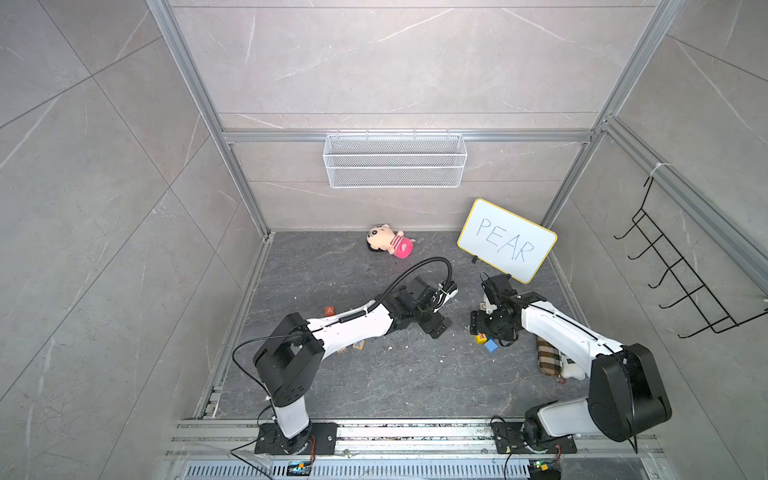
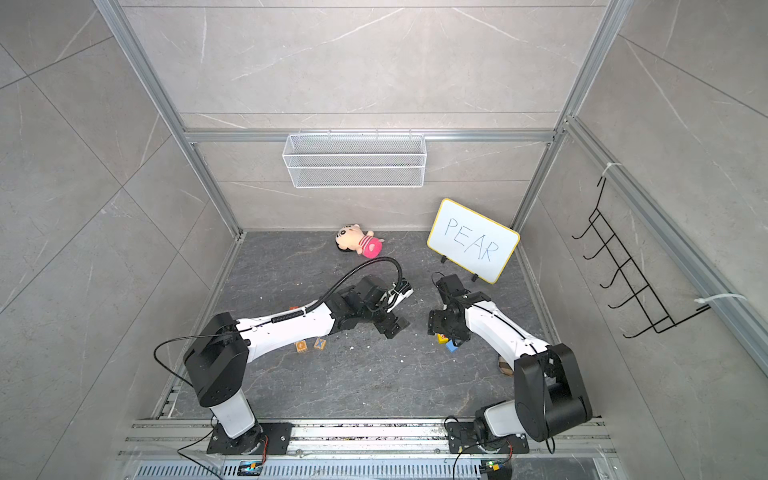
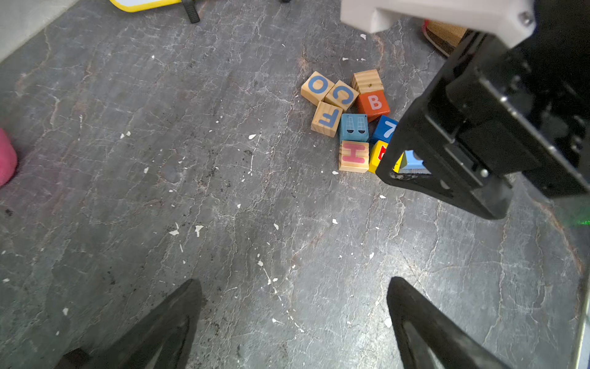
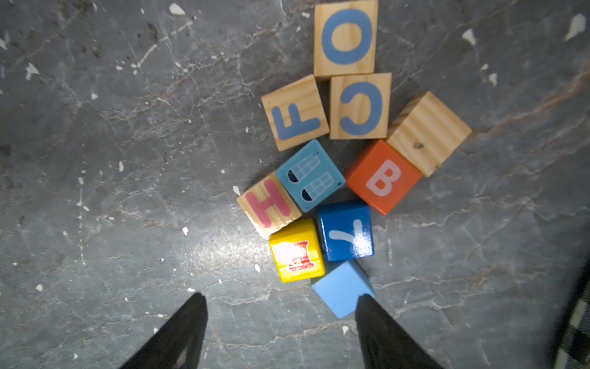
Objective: Spell the uppercase word “pear” with letter blocks
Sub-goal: Pick up the letter block from the center of the board.
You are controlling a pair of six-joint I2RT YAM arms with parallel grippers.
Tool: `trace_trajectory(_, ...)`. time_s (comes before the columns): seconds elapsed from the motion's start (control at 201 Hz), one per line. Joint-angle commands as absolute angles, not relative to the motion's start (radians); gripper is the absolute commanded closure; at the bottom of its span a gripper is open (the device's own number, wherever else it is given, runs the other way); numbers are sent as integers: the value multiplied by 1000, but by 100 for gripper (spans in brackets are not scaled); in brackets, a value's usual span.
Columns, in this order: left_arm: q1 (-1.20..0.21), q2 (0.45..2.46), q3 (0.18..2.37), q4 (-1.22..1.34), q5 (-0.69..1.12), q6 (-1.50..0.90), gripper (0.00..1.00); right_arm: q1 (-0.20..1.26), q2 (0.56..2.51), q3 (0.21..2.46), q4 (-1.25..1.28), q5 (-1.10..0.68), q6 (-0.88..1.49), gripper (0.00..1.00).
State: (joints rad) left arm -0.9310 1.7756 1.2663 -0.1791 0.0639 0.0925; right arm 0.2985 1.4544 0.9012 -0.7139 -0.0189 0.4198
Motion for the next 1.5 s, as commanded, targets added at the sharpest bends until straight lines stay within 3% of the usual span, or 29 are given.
trace_trajectory(0.0, -937, 1791, 1318, -178, 87, 114, 6, 297, 1491, 920, -762, -23, 380, 26)
trace_trajectory(0.603, -937, 1845, 1382, -249, 72, 127, 5, 301, 1558, 938, -702, -51, 347, 36)
trace_trajectory(0.981, -940, 1850, 1376, -266, 66, 110, 6, 300, 1610, 963, -679, -20, 344, 36)
trace_trajectory(1.23, -940, 1845, 1376, -278, 49, 112, 6, 301, 1623, 959, -697, -5, 329, 52)
trace_trajectory(1.375, -941, 1845, 1373, -275, 51, 107, 5, 302, 1628, 956, -702, 12, 334, 45)
trace_trajectory(1.494, -945, 1847, 1373, -275, 53, 108, 5, 302, 1633, 956, -694, 5, 334, 46)
